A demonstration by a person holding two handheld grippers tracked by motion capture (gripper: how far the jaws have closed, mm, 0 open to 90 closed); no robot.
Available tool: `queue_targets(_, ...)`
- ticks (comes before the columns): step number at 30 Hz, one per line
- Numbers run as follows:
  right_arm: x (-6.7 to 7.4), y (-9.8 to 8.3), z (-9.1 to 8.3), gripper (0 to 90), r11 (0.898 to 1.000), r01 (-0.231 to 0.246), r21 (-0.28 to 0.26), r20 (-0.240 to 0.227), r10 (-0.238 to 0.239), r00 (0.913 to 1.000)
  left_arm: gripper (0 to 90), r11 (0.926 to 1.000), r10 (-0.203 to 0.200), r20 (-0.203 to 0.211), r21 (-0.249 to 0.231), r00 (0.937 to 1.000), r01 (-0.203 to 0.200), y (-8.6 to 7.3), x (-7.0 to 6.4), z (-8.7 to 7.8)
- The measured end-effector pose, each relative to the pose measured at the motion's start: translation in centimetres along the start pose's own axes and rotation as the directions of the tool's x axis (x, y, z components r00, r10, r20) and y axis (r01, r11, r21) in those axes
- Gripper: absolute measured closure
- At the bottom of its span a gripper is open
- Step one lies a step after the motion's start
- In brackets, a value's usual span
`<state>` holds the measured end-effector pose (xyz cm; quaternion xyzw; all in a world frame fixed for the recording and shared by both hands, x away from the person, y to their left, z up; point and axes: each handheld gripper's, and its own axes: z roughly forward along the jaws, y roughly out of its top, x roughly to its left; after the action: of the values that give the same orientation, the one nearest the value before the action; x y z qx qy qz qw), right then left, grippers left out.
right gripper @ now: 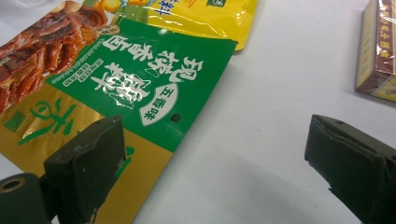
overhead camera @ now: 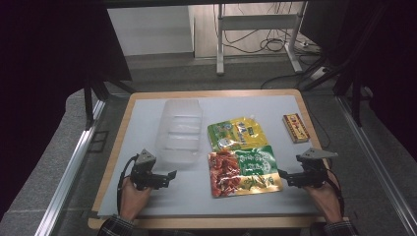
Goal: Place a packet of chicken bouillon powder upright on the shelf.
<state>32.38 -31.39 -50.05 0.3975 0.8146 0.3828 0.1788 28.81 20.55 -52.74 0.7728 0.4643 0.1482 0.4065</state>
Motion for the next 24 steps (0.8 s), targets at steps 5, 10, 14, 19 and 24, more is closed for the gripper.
queue_targets(5,0.0,0.0,0.0,5.0,1.000,0.003,0.005,-0.001,-0.003,1.0000,1.0,1.0000,-0.002,-0.009,0.009,1.0000,0.002,0.1,-0.1,-0.1)
queue_targets(10,0.0,0.0,0.1,4.9,1.000,0.008,0.009,0.003,-0.008,1.0000,2.6,1.0000,0.008,0.019,-0.005,0.9998,-0.008,0.4,-0.4,-0.5)
queue_targets(14,0.0,0.0,0.1,5.0,1.000,0.013,0.012,0.008,-0.013,0.9999,8.6,0.9986,0.053,0.001,0.000,0.9986,-0.053,0.6,-1.2,-0.7)
queue_targets(19,0.1,0.0,0.1,5.0,1.000,0.014,0.011,0.008,-0.014,0.9999,21.2,0.9969,0.079,0.015,-0.007,0.9968,-0.079,0.8,-1.9,-0.9)
queue_targets(24,0.0,0.0,0.1,5.0,1.000,0.016,0.011,0.010,-0.016,0.9998,32.3,0.9960,0.089,0.046,-0.016,0.9950,-0.088,0.9,-2.2,-1.1)
